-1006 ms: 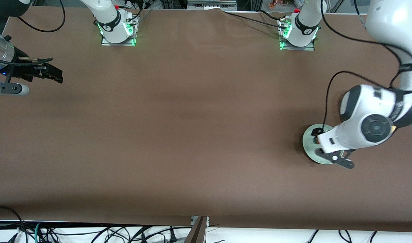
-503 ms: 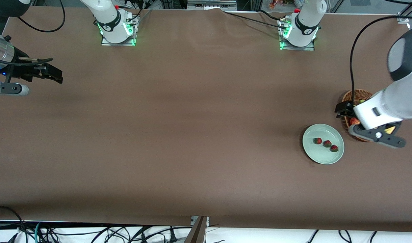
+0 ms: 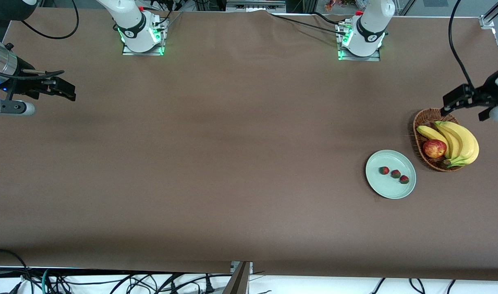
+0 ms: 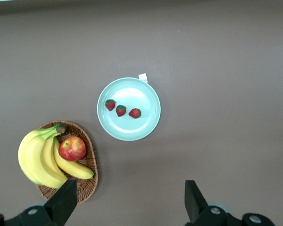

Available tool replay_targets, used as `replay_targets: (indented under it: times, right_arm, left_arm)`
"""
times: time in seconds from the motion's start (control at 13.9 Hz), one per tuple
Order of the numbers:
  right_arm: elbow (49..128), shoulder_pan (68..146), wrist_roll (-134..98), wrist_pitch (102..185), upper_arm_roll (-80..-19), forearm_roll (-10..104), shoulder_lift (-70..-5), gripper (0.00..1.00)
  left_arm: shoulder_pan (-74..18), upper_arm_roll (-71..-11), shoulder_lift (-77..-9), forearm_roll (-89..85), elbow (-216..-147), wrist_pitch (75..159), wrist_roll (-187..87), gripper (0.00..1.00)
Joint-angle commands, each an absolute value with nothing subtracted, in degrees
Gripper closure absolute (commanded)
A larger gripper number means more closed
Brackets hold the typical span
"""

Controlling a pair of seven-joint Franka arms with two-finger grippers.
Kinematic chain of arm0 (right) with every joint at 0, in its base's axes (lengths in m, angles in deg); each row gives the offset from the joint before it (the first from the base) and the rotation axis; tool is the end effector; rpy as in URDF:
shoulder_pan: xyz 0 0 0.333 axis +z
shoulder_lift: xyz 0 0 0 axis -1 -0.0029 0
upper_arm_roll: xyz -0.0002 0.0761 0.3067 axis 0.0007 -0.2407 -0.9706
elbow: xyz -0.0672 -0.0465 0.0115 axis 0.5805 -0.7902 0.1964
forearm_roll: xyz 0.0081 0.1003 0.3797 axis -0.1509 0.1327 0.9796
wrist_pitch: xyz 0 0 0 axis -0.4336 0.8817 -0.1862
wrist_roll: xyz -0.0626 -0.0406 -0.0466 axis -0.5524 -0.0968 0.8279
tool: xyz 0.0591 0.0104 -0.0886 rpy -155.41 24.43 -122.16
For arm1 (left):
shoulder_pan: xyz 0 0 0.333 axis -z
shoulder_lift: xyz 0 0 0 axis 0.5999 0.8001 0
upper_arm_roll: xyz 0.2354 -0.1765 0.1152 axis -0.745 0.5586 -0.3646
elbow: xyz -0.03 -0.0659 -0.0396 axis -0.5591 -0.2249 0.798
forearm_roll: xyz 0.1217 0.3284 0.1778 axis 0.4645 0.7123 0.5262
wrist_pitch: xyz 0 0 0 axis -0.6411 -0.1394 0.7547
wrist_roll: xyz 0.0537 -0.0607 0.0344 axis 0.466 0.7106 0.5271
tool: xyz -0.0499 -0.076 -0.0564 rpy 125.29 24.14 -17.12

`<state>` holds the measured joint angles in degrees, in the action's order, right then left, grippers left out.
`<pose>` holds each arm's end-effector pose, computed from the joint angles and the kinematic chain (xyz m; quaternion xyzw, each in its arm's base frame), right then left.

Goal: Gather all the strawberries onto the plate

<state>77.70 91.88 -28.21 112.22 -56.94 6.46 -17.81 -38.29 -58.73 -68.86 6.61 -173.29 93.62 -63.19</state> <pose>0.5615 0.0345 0.5921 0.9970 -0.0079 -0.0685 0.0348 0.5590 0.0105 0.6213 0.9985 -0.0511 0.0211 0.0039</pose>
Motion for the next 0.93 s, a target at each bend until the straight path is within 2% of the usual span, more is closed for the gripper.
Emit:
replay_targets:
  times: [0.0,0.86]
  right_arm:
    - [77.00,91.33,-29.08,112.20,-57.66,5.72,-17.89,0.00]
    - [77.00,91.33,-29.08,112.28,-57.66,5.81,-17.89,0.00]
  left_arm:
    - [-35.98,-59.60,-74.16,6.35,-180.22,94.55,-62.02,0.00]
    - [-35.98,-58.63,-71.17,6.44,-178.55,91.90,-62.02,0.00]
